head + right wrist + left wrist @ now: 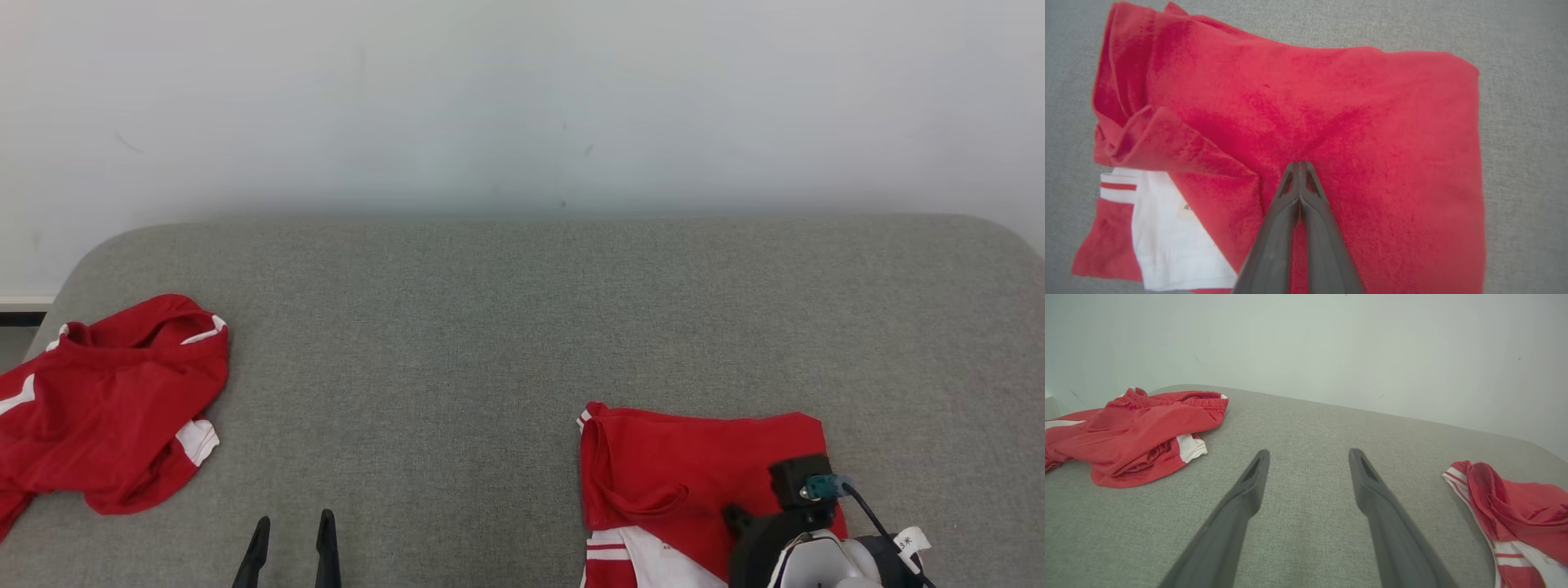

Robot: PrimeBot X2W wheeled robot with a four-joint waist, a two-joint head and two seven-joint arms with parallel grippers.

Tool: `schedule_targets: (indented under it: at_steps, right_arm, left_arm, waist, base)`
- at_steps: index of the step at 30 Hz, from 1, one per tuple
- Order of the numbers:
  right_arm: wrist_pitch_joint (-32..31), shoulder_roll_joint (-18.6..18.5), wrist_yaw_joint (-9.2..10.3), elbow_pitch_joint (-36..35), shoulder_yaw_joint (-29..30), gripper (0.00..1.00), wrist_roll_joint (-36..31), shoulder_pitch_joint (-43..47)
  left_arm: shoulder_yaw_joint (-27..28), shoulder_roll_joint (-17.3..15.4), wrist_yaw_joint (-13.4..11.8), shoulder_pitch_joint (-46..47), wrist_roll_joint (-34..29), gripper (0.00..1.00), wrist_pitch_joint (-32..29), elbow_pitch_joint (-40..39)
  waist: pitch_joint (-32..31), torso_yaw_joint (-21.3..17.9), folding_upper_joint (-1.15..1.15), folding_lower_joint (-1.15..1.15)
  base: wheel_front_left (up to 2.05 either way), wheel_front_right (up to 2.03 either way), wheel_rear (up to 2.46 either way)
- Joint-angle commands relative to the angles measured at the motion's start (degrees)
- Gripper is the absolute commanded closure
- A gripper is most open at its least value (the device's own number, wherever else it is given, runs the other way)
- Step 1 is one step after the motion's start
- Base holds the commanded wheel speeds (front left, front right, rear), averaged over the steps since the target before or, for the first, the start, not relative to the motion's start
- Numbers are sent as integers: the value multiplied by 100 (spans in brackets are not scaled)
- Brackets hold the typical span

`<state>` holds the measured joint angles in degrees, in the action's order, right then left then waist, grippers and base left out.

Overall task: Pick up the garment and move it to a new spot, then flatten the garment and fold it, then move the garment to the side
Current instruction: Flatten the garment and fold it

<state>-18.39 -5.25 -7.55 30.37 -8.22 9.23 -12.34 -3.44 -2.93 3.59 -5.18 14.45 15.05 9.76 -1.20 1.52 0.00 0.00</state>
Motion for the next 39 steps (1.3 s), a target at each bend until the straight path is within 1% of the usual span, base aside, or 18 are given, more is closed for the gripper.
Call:
schedule_targets:
  at_steps: [1, 4, 8, 9, 10, 14, 17, 21, 22, 23, 24, 27, 33, 34, 39]
  right_arm:
    - [-3, 21, 15, 41, -89, 100, 51, -32]
    - [-74, 58, 15, 62, -407, 100, 147, 36]
    - [-186, 78, 15, -101, -924, 100, 346, 164]
    - [-186, 78, 15, -101, -924, 100, 346, 164]
    - [-249, 86, 15, -220, -1176, 100, 440, 236]
    - [-344, 105, 15, -523, -1664, 100, 717, 338]
    - [-319, 125, 15, -753, -1892, 100, 957, 340]
    - [-189, 150, 15, -1005, -1963, 100, 1150, 306]
    - [-44, 159, 15, -1178, -1915, 62, 1206, 282]
    - [31, 162, 15, -1255, -1865, 47, 1224, 284]
    - [127, 165, 15, -1343, -1802, 0, 1224, 291]
    - [349, 168, 15, -1542, -1511, 0, 1162, 399]
    - [840, 168, 15, -1928, -683, 0, 759, 614]
    - [840, 168, 15, -1928, -683, 0, 759, 614]
    - [1324, 141, 15, -2177, -49, 0, 437, 828]
  left_arm:
    - [-5, 7, 10, 42, 52, 0, 16, 12]
    - [-1, 7, 17, 37, 47, 0, 16, 23]
    - [21, 7, 16, 12, 37, 0, 16, 29]
    - [21, 7, 16, 12, 37, 0, 16, 29]
    - [33, 7, 11, 4, 39, 0, 16, 29]
    - [57, 7, 6, -14, 49, 0, 16, 21]
    - [66, 7, -6, -28, 56, 0, 16, 2]
    - [77, 7, -19, -52, 66, 0, 16, -3]
    - [96, 7, -27, -79, 75, 0, 16, -6]
    - [110, 7, -27, -89, 79, 0, 16, -5]
    - [123, 6, -27, -100, 85, 0, 16, -5]
    - [175, 6, -30, -142, 106, 0, 16, -25]
    - [301, 7, -19, -219, 97, 0, 16, -73]
    - [301, 7, -19, -219, 97, 0, 16, -73]
    - [379, 6, 12, -277, 83, 0, 16, -98]
  waist:
    - [0, 20, 0, 0]
    - [-5, 55, 0, 0]
    - [-14, 80, 0, 0]
    - [-14, 80, 0, 0]
    - [-17, 76, 0, 0]
    - [-26, 37, 0, 0]
    - [-41, -10, 0, 0]
    - [-68, -58, 0, 0]
    - [-98, -97, 0, 0]
    - [-111, -115, 0, 0]
    - [-129, -135, 0, 0]
    - [-180, -203, 0, 0]
    - [-255, -347, 0, 0]
    - [-255, -347, 0, 0]
    - [-287, -480, 0, 0]
  base:
    - [0, 0, 0]
    - [0, 0, 0]
    - [0, 0, 0]
    - [0, 0, 0]
    - [0, 0, 0]
    - [0, 0, 0]
    - [0, 0, 0]
    - [0, 0, 0]
    - [0, 0, 0]
    - [0, 0, 0]
    - [0, 0, 0]
    - [0, 0, 0]
    - [0, 0, 0]
    - [0, 0, 0]
    - [0, 0, 0]
